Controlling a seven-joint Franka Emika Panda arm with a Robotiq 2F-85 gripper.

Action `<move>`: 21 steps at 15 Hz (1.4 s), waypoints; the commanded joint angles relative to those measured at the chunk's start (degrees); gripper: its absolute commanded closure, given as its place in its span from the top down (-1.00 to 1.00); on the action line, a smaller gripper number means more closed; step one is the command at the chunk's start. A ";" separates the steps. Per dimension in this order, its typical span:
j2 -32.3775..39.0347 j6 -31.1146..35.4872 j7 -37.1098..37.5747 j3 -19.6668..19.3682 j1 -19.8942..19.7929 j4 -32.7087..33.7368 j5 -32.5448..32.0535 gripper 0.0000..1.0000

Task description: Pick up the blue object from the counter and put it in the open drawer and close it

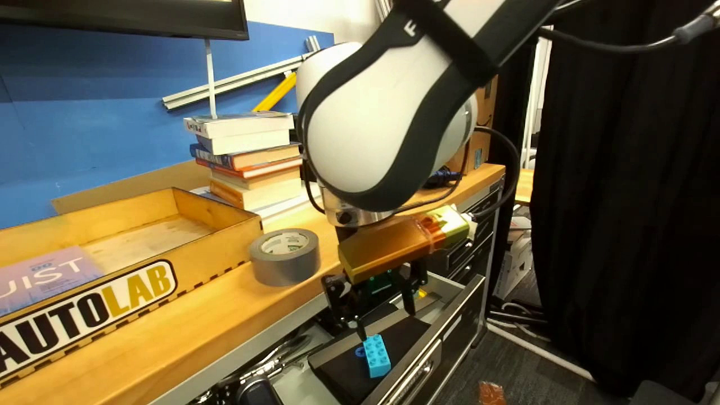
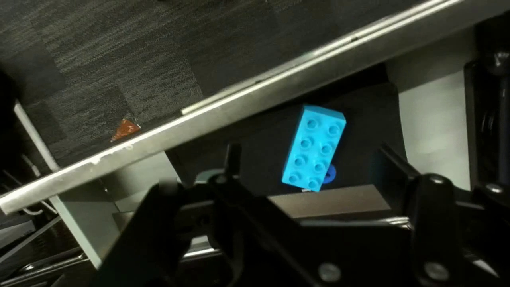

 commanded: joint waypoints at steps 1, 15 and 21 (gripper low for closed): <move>-7.62 -2.61 -9.50 0.19 -1.42 -7.46 5.24 1.00; 10.28 0.56 -9.00 0.06 -1.69 -6.48 5.57 1.00; 12.77 9.84 14.14 -1.87 2.35 -5.15 -7.31 1.00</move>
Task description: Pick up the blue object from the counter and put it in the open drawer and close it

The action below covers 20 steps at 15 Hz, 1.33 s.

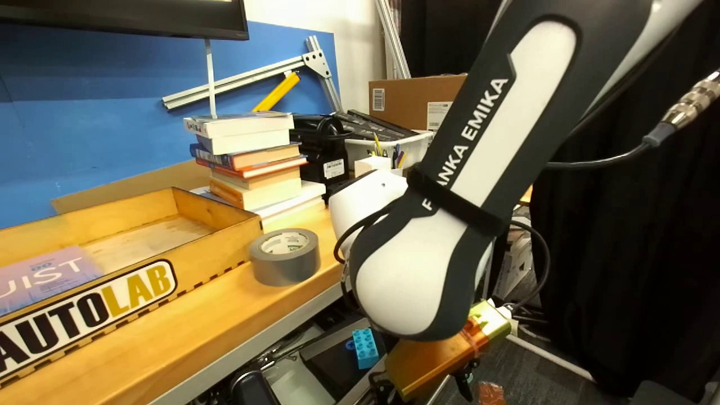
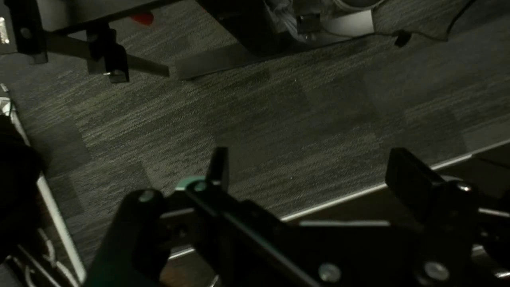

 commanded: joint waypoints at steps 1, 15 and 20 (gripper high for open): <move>1.70 3.29 15.13 -2.01 3.44 2.86 -9.34 1.00; 8.98 -5.35 51.70 -1.08 10.50 17.17 -39.94 1.00; 9.62 -4.89 61.57 -0.89 11.62 18.18 -50.11 1.00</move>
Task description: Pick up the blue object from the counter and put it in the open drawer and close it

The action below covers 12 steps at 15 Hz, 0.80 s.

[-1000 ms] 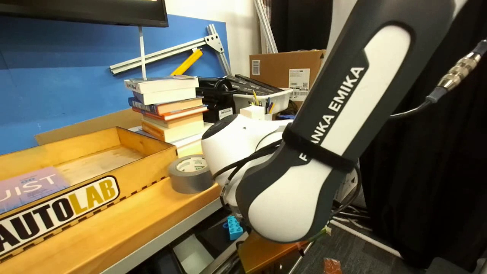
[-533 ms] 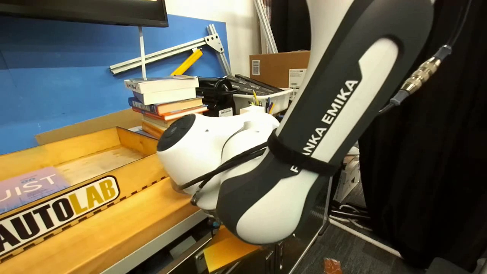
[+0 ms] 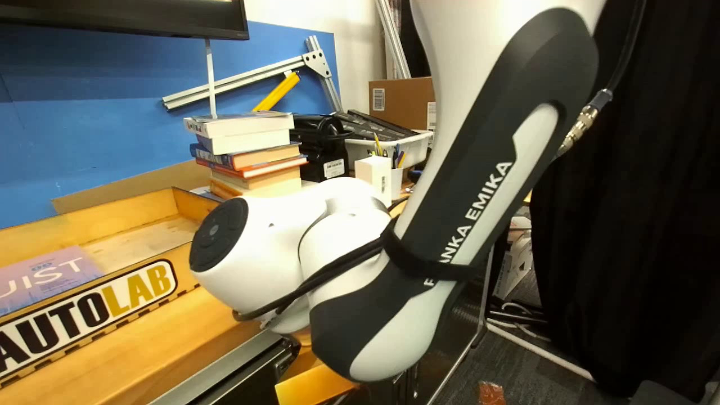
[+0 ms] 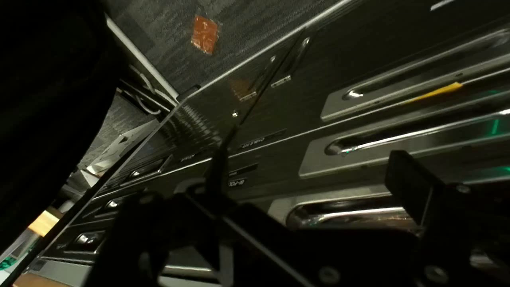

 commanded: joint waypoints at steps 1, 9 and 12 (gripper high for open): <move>1.22 -1.59 8.21 0.63 0.88 3.06 -7.41 1.00; -8.09 3.12 -9.52 7.02 -5.27 -4.08 4.33 1.00; -15.61 7.01 -22.33 12.01 -9.81 -9.39 12.74 1.00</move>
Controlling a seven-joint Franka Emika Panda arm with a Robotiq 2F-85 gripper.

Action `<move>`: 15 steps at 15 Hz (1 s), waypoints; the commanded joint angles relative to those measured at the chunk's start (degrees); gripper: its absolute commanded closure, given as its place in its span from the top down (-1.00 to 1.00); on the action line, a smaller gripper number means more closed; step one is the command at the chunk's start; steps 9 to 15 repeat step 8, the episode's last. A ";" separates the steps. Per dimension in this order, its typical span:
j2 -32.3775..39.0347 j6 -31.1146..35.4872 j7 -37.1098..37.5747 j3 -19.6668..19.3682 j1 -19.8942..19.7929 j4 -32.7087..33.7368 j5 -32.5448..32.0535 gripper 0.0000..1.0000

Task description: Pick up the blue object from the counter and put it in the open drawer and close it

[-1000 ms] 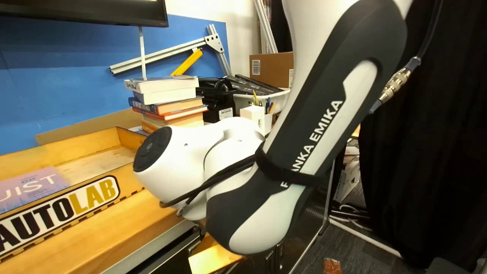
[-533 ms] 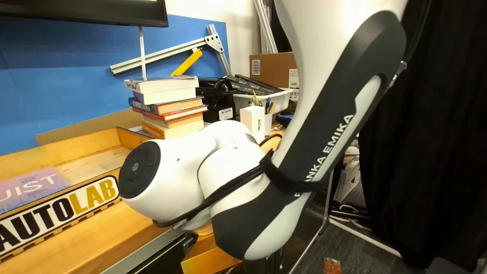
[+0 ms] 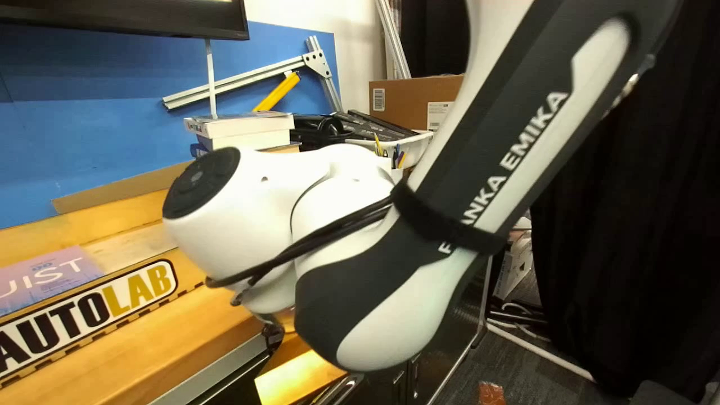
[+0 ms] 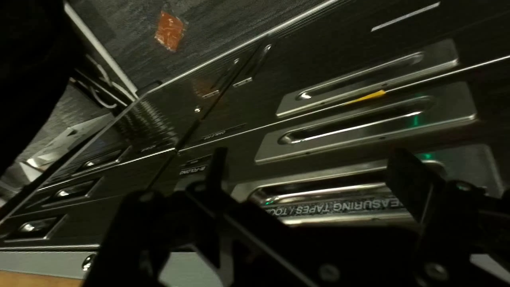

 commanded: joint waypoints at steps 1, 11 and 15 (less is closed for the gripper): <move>-11.28 5.34 -15.57 6.55 -6.26 -8.01 10.18 1.00; -12.93 7.03 -27.15 5.02 -3.49 -8.03 19.90 1.00; -12.93 7.03 -27.15 5.02 -3.49 -8.03 19.90 1.00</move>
